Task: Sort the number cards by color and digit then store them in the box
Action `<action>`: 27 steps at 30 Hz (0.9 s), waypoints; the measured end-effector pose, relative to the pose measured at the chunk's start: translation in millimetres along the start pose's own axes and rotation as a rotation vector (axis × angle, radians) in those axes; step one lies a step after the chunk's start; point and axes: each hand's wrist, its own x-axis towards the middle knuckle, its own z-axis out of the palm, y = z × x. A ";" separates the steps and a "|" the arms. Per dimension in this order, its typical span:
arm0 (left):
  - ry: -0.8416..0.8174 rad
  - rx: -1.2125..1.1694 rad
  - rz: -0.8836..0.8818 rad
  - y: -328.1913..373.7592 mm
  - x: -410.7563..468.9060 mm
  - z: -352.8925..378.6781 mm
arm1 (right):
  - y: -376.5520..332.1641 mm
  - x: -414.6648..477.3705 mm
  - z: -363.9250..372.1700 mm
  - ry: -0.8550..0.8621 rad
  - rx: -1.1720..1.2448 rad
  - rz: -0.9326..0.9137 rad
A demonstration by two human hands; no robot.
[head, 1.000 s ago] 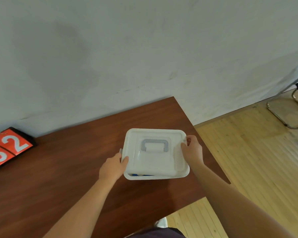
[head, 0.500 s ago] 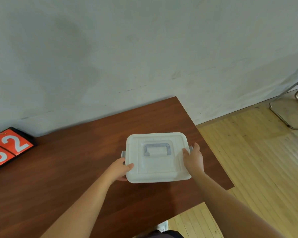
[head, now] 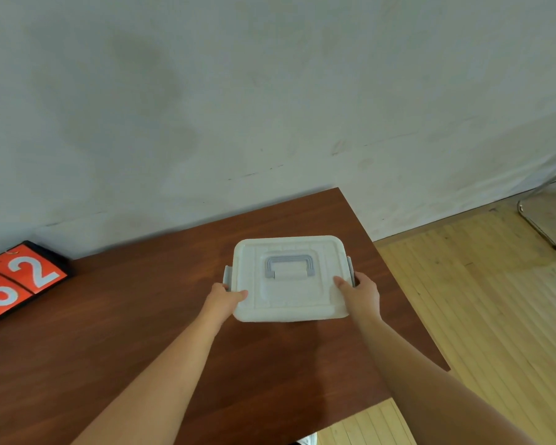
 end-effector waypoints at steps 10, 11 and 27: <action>0.006 -0.122 0.135 0.3 -2.4 -5.4 | -9.5 1.5 9.9 0.090 -0.026 0.018; 0.027 -0.122 0.163 1.0 -3.3 -4.6 | -9.2 3.0 10.5 0.086 -0.023 0.025; 0.290 0.406 0.336 11.0 -20.5 19.5 | -17.0 -4.3 23.4 0.141 -0.226 -0.055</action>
